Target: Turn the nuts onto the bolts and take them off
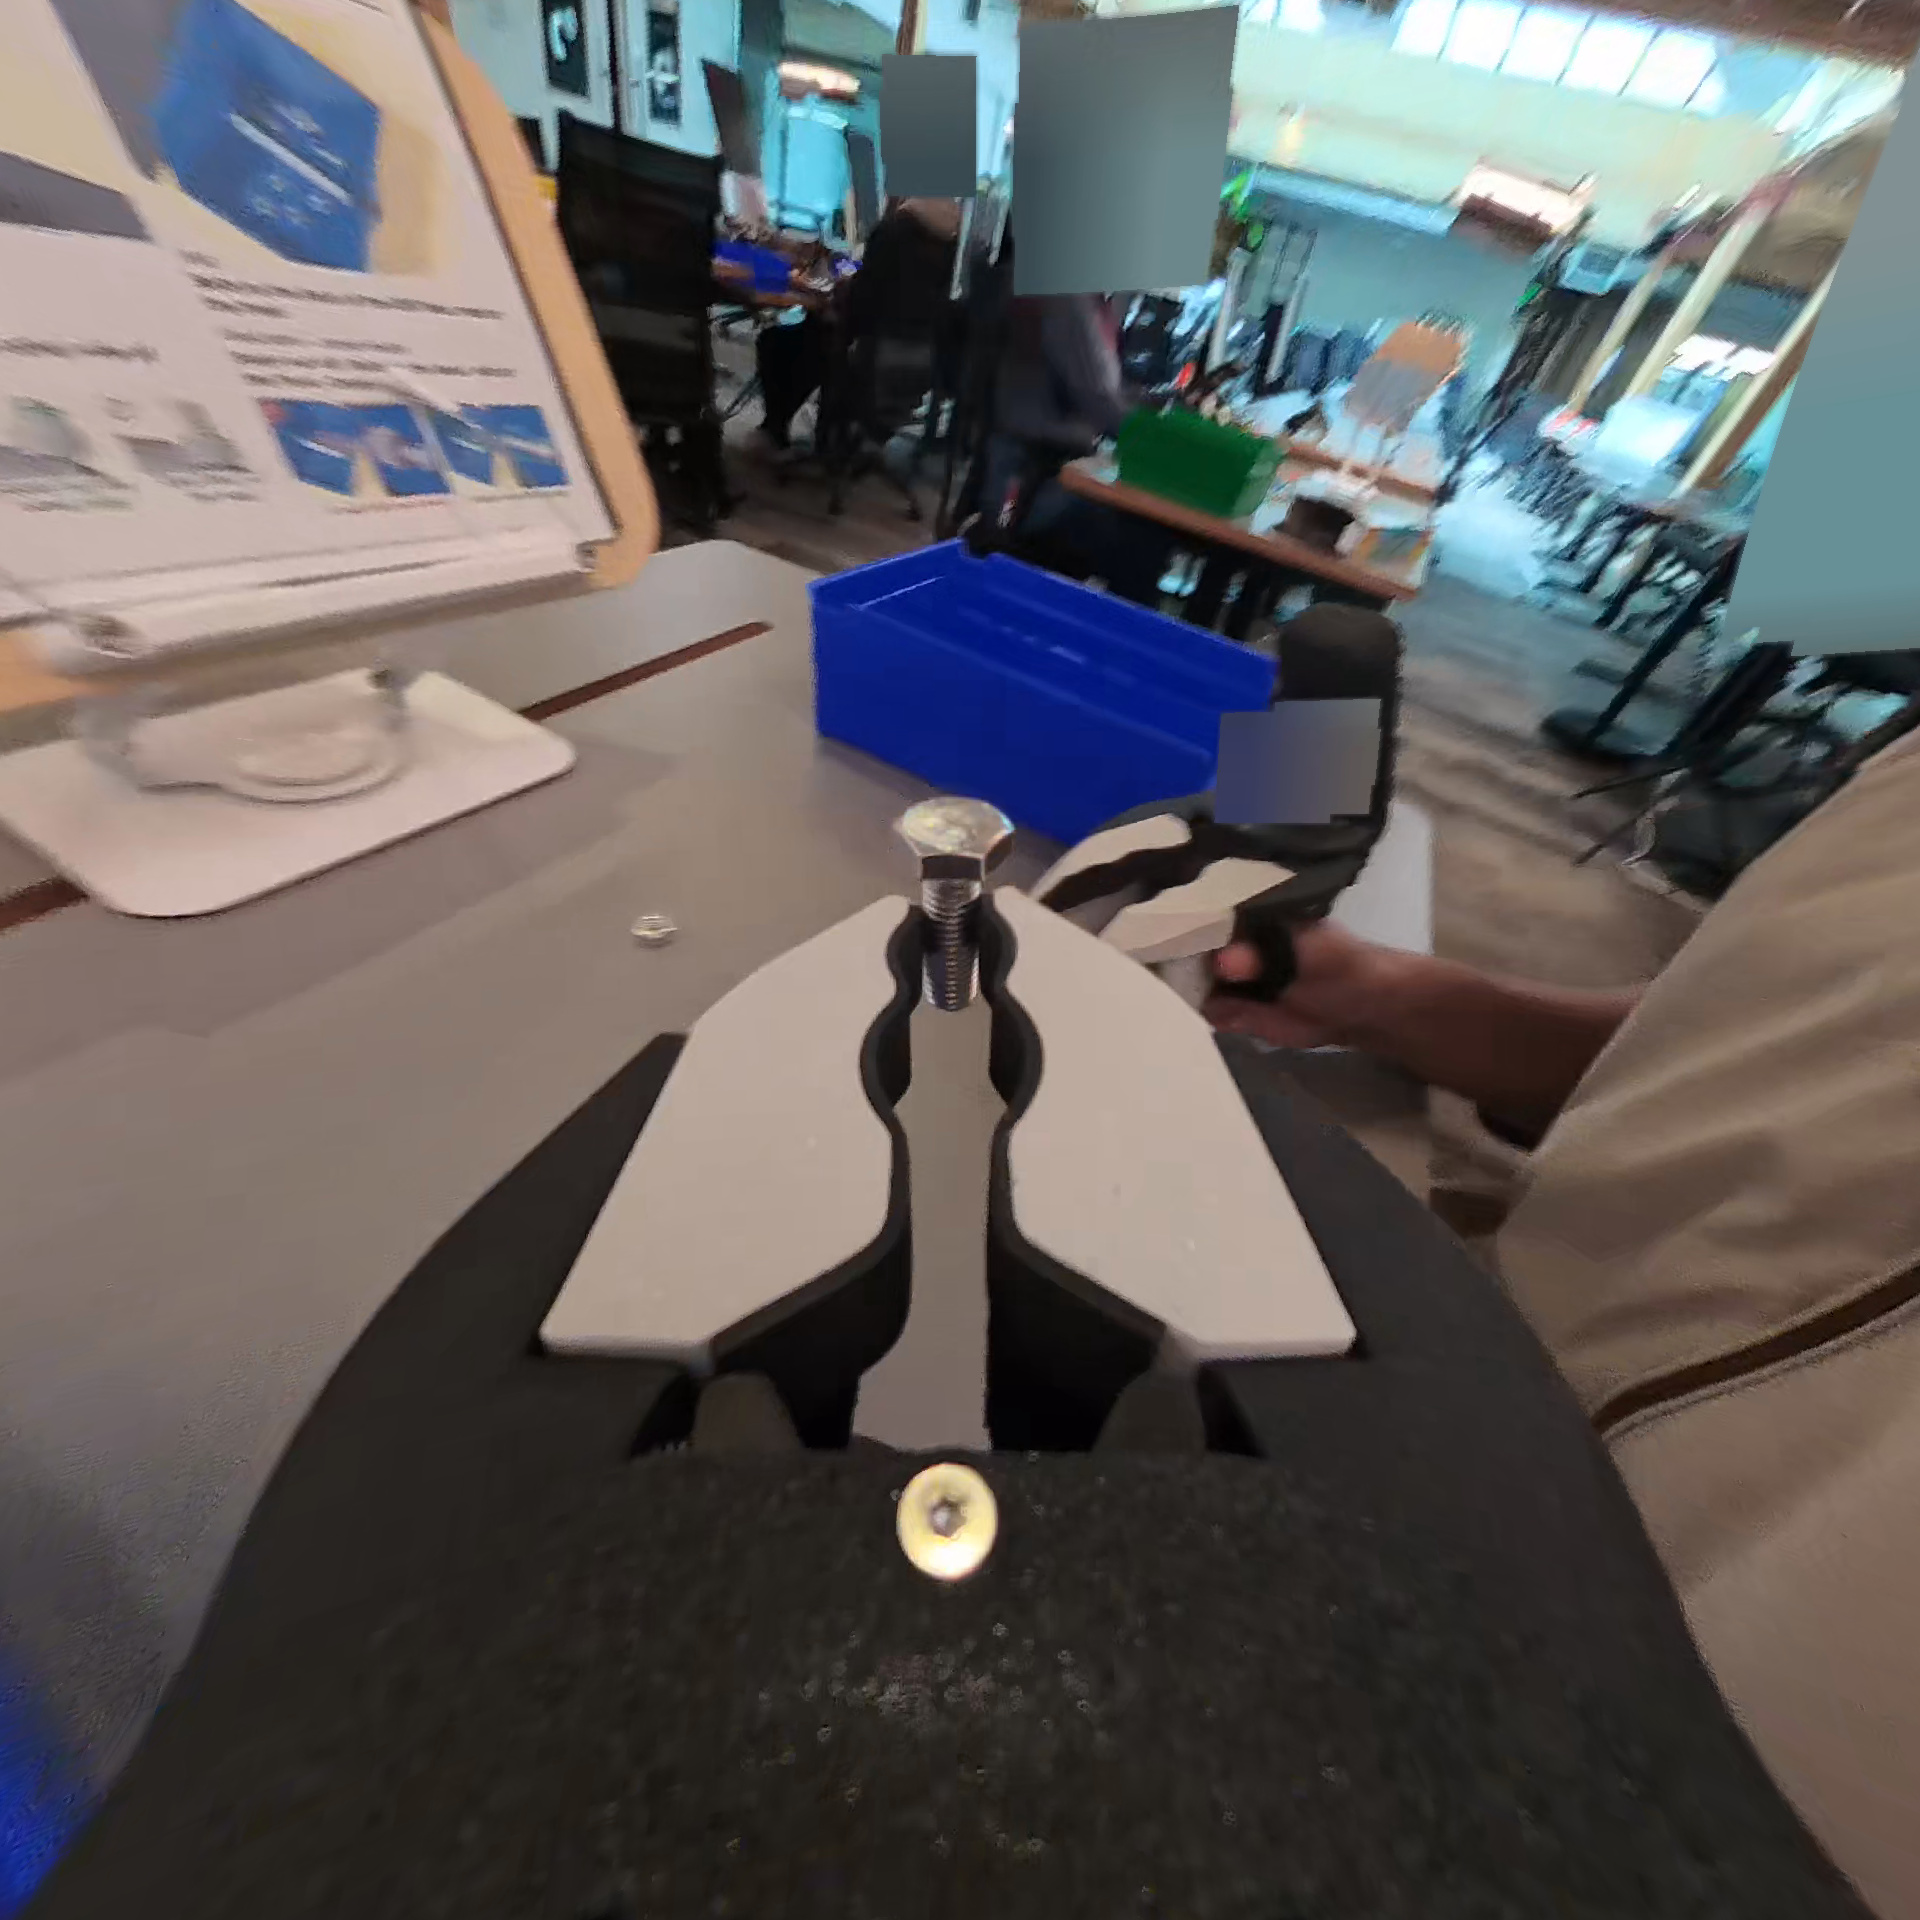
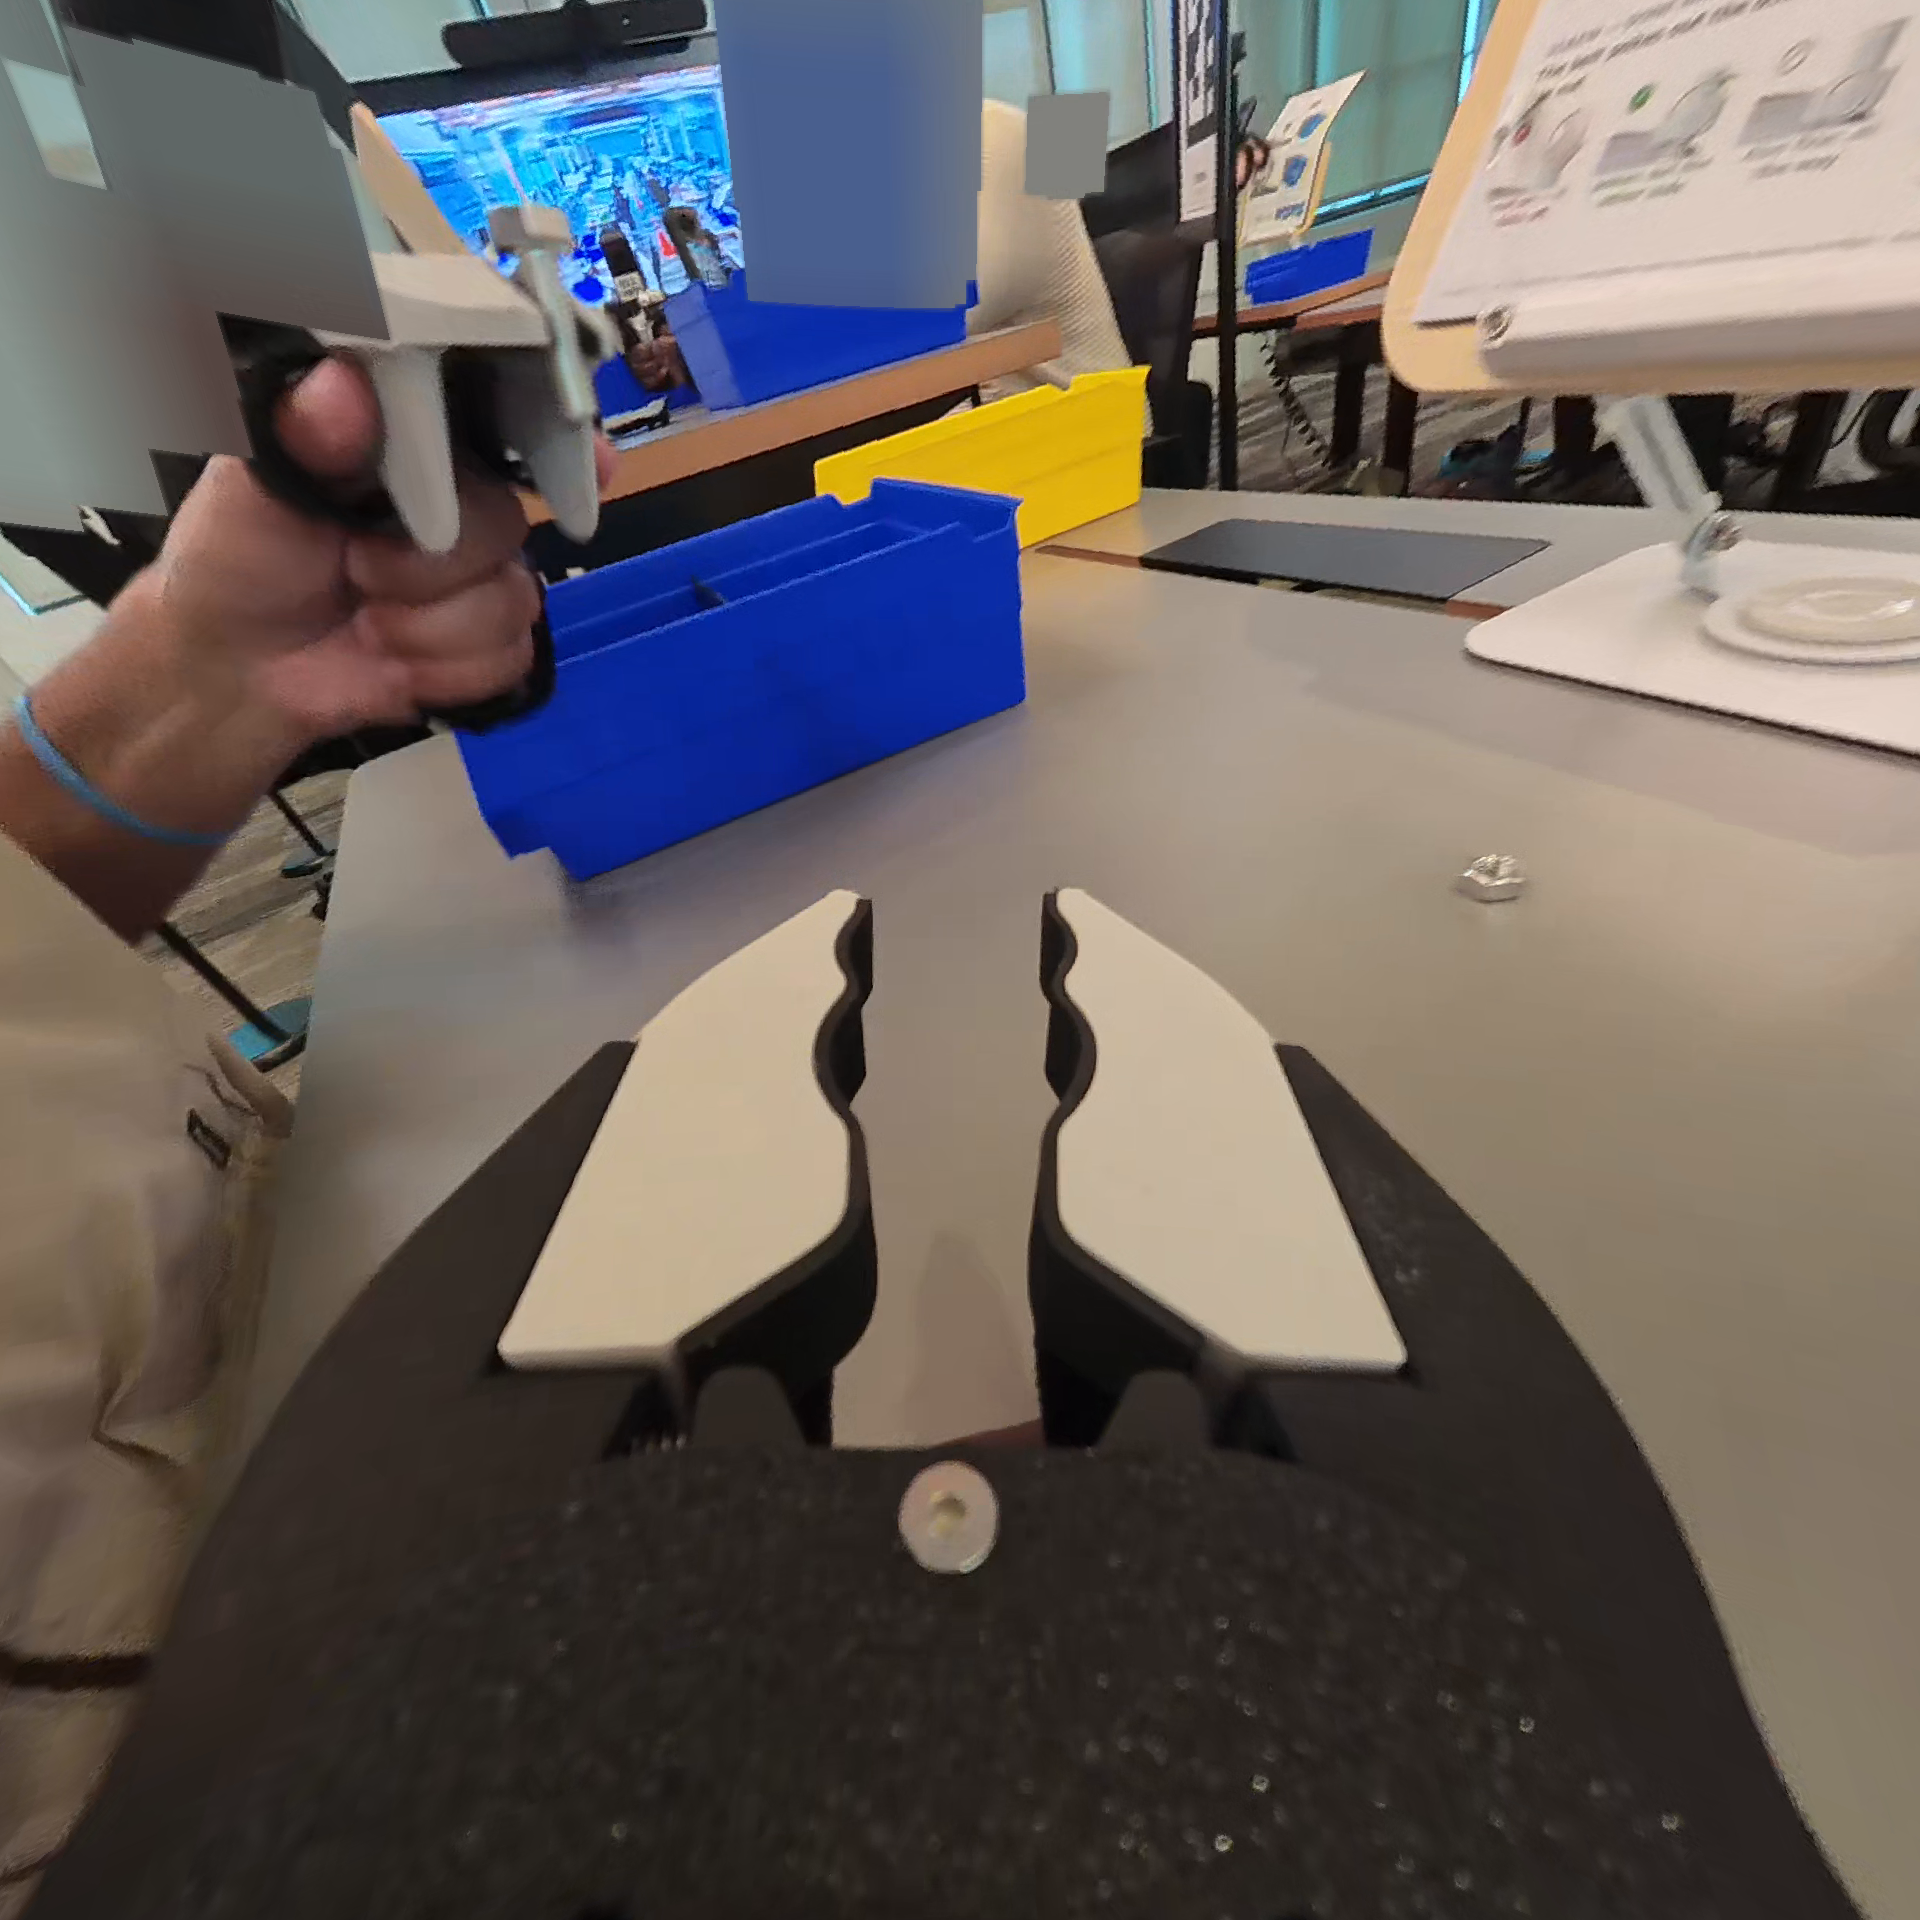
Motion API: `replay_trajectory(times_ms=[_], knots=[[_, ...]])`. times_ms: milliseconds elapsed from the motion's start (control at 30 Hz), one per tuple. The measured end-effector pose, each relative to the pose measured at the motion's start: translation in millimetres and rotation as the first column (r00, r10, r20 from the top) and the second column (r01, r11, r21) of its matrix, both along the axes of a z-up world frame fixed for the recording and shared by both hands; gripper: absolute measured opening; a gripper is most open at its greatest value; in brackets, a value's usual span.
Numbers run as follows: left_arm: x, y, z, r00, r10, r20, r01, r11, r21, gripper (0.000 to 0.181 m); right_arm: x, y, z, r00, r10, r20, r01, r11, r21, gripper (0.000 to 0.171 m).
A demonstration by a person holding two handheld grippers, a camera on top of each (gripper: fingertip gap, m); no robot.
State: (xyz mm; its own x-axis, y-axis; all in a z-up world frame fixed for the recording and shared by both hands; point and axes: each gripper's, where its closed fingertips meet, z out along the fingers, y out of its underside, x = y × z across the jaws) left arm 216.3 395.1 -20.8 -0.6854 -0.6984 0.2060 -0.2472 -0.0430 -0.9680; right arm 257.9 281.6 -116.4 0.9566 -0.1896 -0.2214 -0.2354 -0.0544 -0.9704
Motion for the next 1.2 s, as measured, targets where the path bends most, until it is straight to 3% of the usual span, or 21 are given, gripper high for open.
replay_trajectory(times_ms=[100,267,433,600,867,933,1033,1200], knots=[[-8,-32,-10,0.997,-0.072,-0.016,0.07,0.993,-0.093,0.009,-9,1,3,1.0,0.02,0.001,-0.02,1.0,0.011,0.029],[-9,-75,-16,0.974,-0.219,-0.056,0.199,0.949,-0.245,0.009,-39,23,46,0.99,0.125,0.066,-0.131,0.987,0.091,0.025],[-6,-94,-9,0.966,-0.257,-0.025,0.24,0.929,-0.284,0.009,-58,34,55,0.976,0.185,0.114,-0.189,0.982,0.026,0.022],[-10,-107,-11,0.96,-0.28,0.002,0.273,0.936,-0.222,0.009,-61,29,66,0.974,0.198,0.108,-0.204,0.978,0.04,0.01],[-10,-108,-23,0.964,-0.264,0.045,0.267,0.95,-0.159,0.01,-60,28,54,0.969,0.219,0.111,-0.22,0.976,-0.01,0.009],[-11,-106,-26,0.963,-0.267,0.029,0.269,0.955,-0.124,0.029,-57,28,50,0.969,0.218,0.117,-0.216,0.976,-0.031,0.009],[-10,-95,-36,0.971,-0.238,-0.015,0.238,0.971,-0.009,0.051,-54,25,43,0.965,0.23,0.126,-0.221,0.972,-0.083,0.009],[-12,-76,-43,0.962,-0.273,-0.032,0.271,0.923,0.275,0.049,-52,22,28,0.936,0.301,0.181,-0.256,0.938,-0.233,0.009]])
